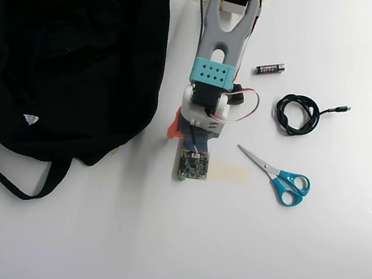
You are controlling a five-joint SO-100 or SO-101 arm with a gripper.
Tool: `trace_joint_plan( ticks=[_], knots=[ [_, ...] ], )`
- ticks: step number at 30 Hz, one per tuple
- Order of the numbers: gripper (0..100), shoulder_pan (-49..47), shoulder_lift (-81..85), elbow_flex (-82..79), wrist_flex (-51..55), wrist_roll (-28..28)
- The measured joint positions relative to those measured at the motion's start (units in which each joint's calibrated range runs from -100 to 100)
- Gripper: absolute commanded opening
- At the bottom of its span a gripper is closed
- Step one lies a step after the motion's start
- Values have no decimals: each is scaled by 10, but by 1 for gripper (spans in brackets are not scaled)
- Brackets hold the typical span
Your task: Put the green marker into the black bag
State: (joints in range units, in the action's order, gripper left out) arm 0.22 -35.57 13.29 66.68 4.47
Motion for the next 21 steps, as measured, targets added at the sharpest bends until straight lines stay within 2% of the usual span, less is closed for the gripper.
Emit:
trace_joint_plan(
  ticks=[13, 21],
  knots=[
    [26, 1, 0, 0, 0, 0],
    [8, 1, 0, 0, 0, 0]
  ],
)
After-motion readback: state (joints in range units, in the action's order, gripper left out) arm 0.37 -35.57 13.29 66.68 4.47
